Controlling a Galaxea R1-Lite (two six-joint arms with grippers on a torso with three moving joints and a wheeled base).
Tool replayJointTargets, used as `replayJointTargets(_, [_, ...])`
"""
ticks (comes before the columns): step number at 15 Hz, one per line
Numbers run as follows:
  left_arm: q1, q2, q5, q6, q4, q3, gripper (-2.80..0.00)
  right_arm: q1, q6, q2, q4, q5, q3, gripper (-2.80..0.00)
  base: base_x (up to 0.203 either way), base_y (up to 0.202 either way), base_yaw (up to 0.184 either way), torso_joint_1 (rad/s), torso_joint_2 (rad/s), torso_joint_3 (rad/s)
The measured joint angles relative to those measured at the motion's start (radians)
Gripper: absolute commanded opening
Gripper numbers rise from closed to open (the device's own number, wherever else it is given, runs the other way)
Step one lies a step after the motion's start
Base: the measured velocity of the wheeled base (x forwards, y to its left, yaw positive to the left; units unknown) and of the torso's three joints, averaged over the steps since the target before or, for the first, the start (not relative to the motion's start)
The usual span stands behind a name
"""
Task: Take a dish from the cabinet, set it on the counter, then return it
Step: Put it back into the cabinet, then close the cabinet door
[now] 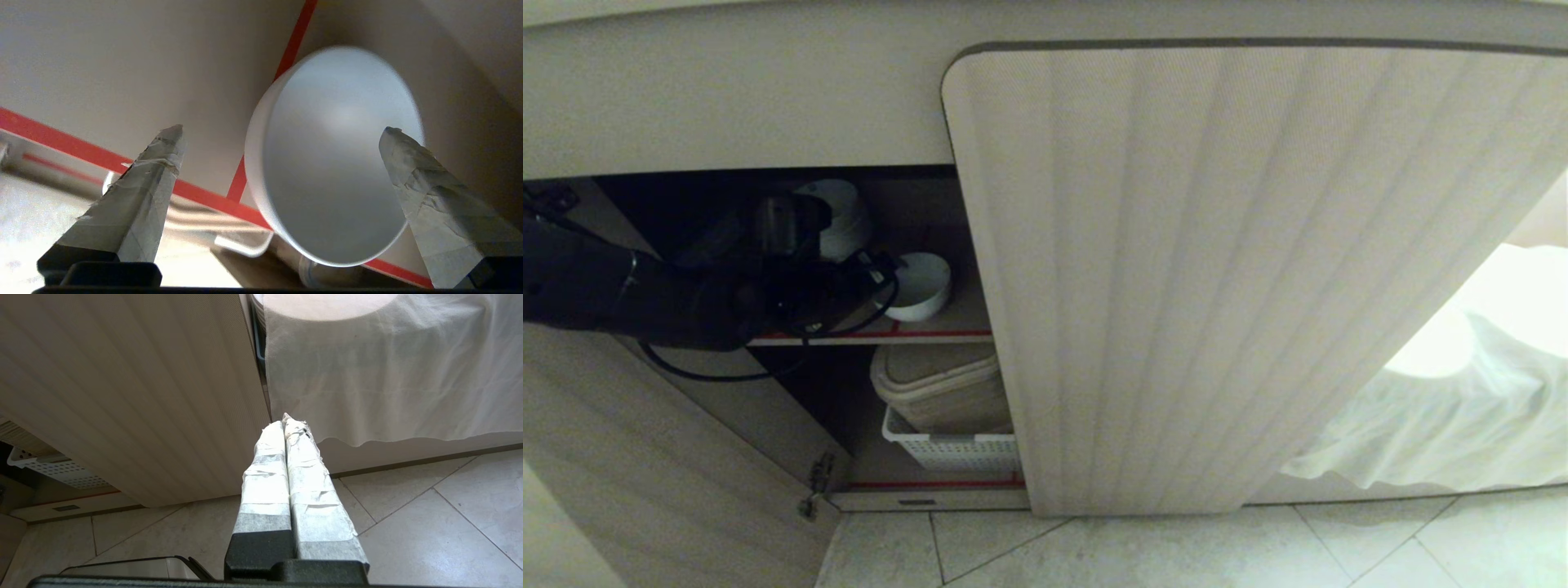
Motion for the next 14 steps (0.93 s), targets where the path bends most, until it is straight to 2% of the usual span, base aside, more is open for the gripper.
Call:
replayJointTargets(4, [0.0, -0.013, 0.044, 0.062, -0.103, 0.066, 0.0, 0.0, 0.0, 0.0, 0.0, 0.001, 0.0, -2.8, 0.0, 0.0, 0.0, 0.0, 0.0, 0.0])
replayJointTargets(8, [0.0, -0.021, 0.046, 0.137, -0.261, 0.158, 0.0, 0.0, 0.0, 0.0, 0.0, 0.001, 0.0, -2.8, 0.0, 0.0, 0.0, 0.0, 0.0, 0.0])
replayJointTargets(11, [0.0, -0.022, 0.046, 0.219, -0.39, 0.217, 0.0, 0.0, 0.0, 0.0, 0.0, 0.0, 0.0, -2.8, 0.0, 0.0, 0.0, 0.0, 0.0, 0.0])
replayJointTargets(14, [0.002, -0.022, 0.045, 0.286, -0.477, 0.265, 0.0, 0.0, 0.0, 0.0, 0.0, 0.0, 0.0, -2.8, 0.0, 0.0, 0.0, 0.0, 0.0, 0.0])
